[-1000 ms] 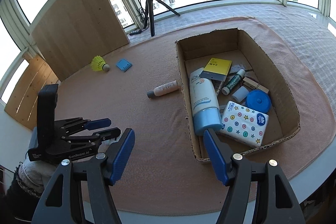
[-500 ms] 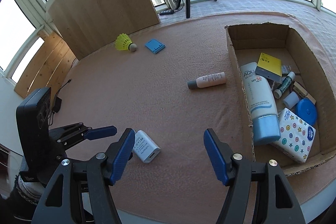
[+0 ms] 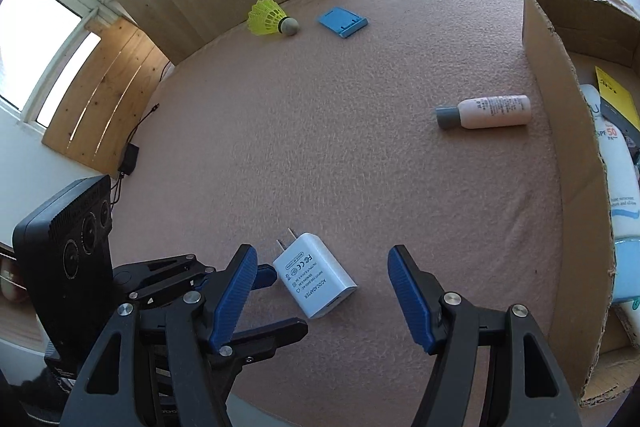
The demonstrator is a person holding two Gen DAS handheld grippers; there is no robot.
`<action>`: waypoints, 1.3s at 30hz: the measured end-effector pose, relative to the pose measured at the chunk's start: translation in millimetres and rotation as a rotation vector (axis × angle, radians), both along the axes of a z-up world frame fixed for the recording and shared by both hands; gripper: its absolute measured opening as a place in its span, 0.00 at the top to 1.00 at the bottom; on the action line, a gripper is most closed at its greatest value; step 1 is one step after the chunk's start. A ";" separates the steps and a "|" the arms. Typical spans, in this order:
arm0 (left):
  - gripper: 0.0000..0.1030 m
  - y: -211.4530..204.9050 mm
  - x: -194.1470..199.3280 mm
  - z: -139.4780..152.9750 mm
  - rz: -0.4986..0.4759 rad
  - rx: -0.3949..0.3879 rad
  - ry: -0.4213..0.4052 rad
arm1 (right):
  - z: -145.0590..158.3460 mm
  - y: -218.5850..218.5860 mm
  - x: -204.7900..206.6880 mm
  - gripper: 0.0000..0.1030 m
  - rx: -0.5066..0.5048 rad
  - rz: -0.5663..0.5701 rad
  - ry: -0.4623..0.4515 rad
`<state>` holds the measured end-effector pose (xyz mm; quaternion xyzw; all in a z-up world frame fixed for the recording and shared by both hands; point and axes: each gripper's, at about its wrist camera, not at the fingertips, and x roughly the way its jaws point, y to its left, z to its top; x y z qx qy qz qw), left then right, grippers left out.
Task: Organize objects
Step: 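Bring the right gripper to the white power adapter and close on it, then carry the power adapter into the box with the right gripper and open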
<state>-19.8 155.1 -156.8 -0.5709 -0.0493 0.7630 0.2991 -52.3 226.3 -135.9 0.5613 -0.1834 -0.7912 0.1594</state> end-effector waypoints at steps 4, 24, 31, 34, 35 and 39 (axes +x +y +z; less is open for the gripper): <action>0.55 2.0 -0.6 -2.9 0.003 0.009 -0.004 | -12.4 -4.5 -3.2 0.43 -0.010 0.020 -0.038; 0.67 2.2 -15.0 -3.5 0.019 0.009 0.006 | -21.7 -0.4 -2.5 0.68 -0.036 0.010 -0.041; 0.66 10.1 -23.9 -2.8 0.001 -0.004 0.033 | -23.8 -3.5 -21.5 0.68 -0.049 0.022 -0.032; 0.67 9.2 -25.9 -2.2 -0.002 -0.006 0.040 | -22.7 -9.1 -26.1 0.66 -0.028 0.048 -0.030; 0.67 8.7 -26.9 -1.7 0.003 -0.006 0.043 | -22.2 -10.7 -27.1 0.66 -0.026 0.051 -0.031; 0.67 13.9 -28.5 3.3 -0.018 -0.034 0.066 | -19.8 -12.8 -24.8 0.66 -0.011 0.055 -0.013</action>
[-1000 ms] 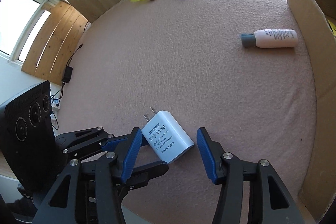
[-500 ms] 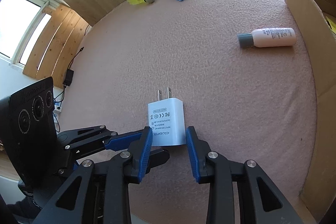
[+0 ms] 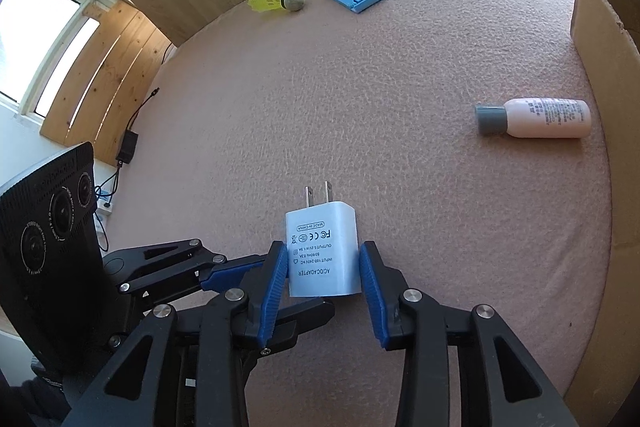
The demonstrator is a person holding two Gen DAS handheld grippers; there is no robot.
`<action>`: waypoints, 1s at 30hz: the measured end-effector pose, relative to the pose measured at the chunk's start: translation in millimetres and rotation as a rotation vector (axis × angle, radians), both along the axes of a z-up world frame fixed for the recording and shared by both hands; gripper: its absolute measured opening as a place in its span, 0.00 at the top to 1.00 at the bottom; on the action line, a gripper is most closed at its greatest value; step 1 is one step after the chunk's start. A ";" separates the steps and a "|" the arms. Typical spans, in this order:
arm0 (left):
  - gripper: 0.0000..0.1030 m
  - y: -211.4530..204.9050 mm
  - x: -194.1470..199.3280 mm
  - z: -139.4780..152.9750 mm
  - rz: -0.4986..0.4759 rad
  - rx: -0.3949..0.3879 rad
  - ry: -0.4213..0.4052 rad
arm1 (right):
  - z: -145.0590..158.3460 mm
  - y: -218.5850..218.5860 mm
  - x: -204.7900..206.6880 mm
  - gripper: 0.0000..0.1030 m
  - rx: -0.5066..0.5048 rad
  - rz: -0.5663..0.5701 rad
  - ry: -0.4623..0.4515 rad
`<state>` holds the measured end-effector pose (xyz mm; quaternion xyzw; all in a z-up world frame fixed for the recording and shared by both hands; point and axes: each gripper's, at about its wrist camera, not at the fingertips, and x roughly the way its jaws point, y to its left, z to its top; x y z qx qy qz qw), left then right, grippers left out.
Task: Organize objects
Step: 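Carry the power adapter into the box with the right gripper and open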
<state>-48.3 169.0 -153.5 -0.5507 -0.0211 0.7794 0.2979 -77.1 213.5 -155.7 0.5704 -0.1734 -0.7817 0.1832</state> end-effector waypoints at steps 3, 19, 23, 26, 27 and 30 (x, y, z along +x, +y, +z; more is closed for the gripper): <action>0.67 4.3 0.3 6.8 -0.005 -0.001 0.013 | 5.6 1.2 2.1 0.66 0.006 -0.010 0.026; 0.66 98.5 16.9 87.7 -0.201 0.077 0.167 | 84.5 87.5 64.1 0.66 0.049 -0.228 0.219; 0.66 130.1 24.7 95.5 -0.278 0.094 0.174 | 92.1 112.5 81.9 0.66 0.073 -0.294 0.234; 0.66 151.1 34.6 97.1 -0.325 0.104 0.171 | 92.1 130.9 94.9 0.66 0.068 -0.346 0.229; 0.66 157.6 36.4 96.5 -0.338 0.103 0.170 | 91.6 136.9 99.5 0.66 0.070 -0.362 0.228; 0.66 176.1 43.1 94.3 -0.380 0.092 0.175 | 89.2 150.4 108.1 0.66 0.074 -0.405 0.223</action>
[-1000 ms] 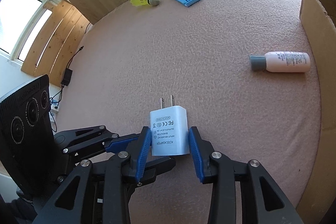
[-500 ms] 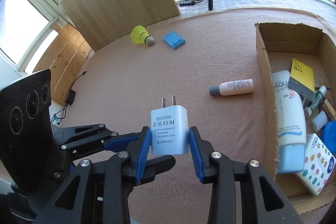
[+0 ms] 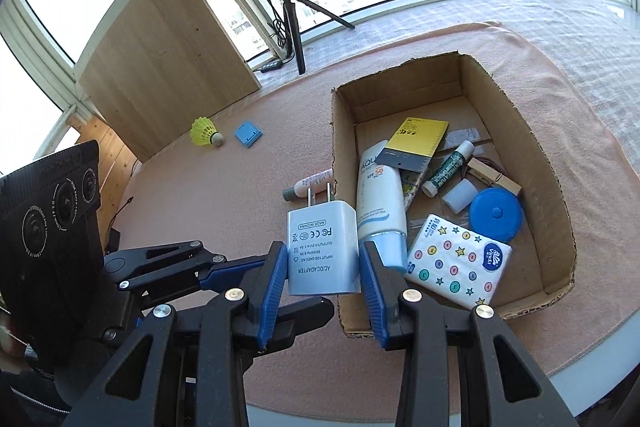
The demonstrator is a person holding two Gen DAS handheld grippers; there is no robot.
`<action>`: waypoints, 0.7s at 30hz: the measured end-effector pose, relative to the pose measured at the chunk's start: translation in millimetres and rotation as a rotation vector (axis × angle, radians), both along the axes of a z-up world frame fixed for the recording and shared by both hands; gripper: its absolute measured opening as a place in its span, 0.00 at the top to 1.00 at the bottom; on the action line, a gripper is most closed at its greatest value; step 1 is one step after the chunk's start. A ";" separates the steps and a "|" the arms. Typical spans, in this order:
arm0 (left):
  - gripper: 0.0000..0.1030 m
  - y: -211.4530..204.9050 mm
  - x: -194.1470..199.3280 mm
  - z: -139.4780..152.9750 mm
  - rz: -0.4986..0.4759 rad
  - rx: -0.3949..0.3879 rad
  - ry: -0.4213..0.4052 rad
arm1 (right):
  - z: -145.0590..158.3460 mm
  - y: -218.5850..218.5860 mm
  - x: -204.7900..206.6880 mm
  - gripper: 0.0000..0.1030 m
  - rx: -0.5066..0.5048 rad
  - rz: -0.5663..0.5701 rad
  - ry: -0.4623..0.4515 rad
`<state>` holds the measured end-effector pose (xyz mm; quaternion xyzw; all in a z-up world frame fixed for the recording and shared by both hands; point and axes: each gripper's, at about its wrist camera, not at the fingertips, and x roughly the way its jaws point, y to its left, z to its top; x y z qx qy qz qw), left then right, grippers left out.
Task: Organize objects
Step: 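Carry the power adapter into the box with the right gripper and open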
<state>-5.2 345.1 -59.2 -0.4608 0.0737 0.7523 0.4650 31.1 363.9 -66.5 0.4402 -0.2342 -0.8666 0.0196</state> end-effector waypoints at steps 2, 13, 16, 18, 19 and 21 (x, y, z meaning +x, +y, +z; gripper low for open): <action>0.66 9.5 1.8 -2.3 -0.020 -0.003 -0.002 | -1.5 8.4 4.6 0.66 -0.003 -0.025 -0.004; 0.54 30.6 2.8 -10.8 -0.060 -0.012 -0.004 | -4.8 25.0 14.8 0.66 -0.002 -0.082 0.001; 0.43 29.2 5.5 -8.9 -0.060 -0.017 0.006 | -4.2 25.5 17.0 0.60 0.008 -0.103 0.004; 0.43 26.8 5.7 -8.6 -0.058 -0.021 0.013 | -3.0 25.6 18.6 0.55 0.027 -0.117 0.010; 0.43 24.7 4.5 -8.2 -0.054 -0.021 0.012 | -2.8 26.2 19.1 0.55 0.025 -0.117 0.011; 0.43 18.6 3.1 -7.2 -0.040 -0.021 0.011 | -1.5 27.4 20.3 0.55 0.021 -0.125 0.016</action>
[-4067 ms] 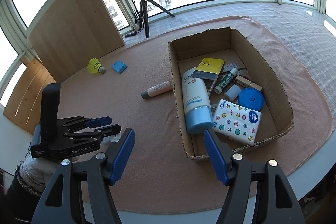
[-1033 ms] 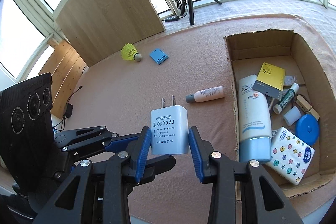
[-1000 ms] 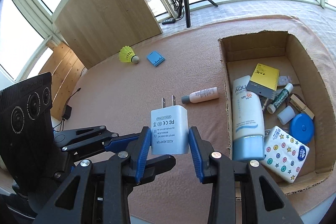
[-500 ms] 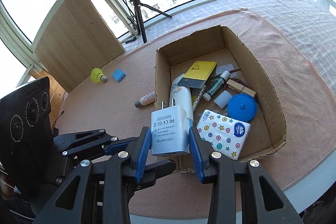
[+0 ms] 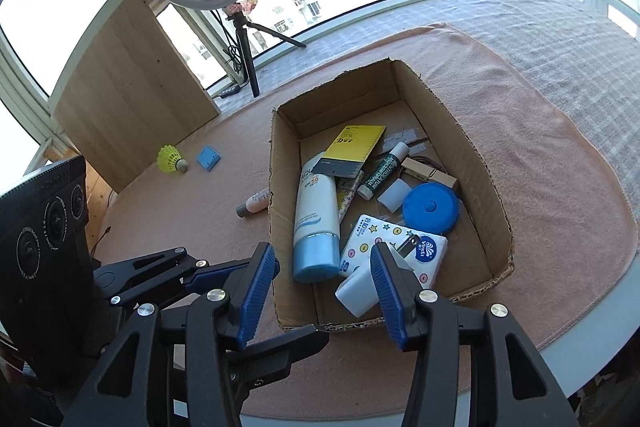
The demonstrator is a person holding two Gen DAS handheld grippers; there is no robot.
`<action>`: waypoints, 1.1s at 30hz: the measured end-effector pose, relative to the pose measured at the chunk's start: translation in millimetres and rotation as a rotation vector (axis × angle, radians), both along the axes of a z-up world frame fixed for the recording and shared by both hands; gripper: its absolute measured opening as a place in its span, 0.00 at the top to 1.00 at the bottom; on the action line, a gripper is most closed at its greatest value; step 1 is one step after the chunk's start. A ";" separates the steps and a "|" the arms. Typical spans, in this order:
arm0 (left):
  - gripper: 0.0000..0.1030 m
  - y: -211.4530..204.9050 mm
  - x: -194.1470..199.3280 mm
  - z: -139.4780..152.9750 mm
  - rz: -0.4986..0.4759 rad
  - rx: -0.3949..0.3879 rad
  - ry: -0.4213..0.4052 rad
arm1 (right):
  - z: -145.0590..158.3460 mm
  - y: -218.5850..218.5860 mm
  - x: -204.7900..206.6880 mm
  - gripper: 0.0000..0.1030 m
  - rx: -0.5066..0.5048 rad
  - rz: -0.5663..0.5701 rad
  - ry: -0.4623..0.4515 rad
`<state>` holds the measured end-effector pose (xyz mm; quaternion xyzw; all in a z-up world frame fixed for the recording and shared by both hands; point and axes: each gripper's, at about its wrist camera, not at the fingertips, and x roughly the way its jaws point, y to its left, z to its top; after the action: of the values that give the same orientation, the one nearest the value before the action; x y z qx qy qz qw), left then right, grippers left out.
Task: Organize objects
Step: 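Carry the power adapter into the box with the right gripper and open, then grasp the blue phone stand with the left gripper while the right approaches the white lotion bottle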
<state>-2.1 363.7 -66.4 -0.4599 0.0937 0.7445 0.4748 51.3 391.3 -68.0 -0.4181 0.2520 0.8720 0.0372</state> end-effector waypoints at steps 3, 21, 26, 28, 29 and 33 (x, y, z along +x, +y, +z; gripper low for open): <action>0.43 -12.2 -5.9 3.4 0.026 -0.002 0.002 | 3.4 0.6 1.7 0.55 -0.003 -0.013 0.009; 0.42 -171.3 -90.0 -1.6 0.337 -0.063 -0.029 | 12.6 -65.2 -14.0 0.50 -0.051 0.076 0.023; 0.42 -196.0 -126.2 -2.6 0.390 -0.080 -0.020 | 6.6 -89.9 -21.4 0.50 -0.059 0.117 -0.004; 0.42 -201.3 -144.4 -3.8 0.407 -0.089 -0.018 | 4.2 -97.7 -24.4 0.50 -0.062 0.129 -0.013; 0.42 -202.4 -155.7 -5.1 0.416 -0.098 -0.016 | 3.0 -100.9 -26.1 0.50 -0.061 0.134 -0.018; 0.42 -201.5 -204.7 -13.0 0.452 -0.132 -0.016 | -3.5 -110.1 -34.4 0.50 -0.064 0.142 -0.043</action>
<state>-206.8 162.2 -79.4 -0.5053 0.0332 0.8203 0.2658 16.9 281.3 -71.4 -0.4545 0.2488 0.8546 -0.0326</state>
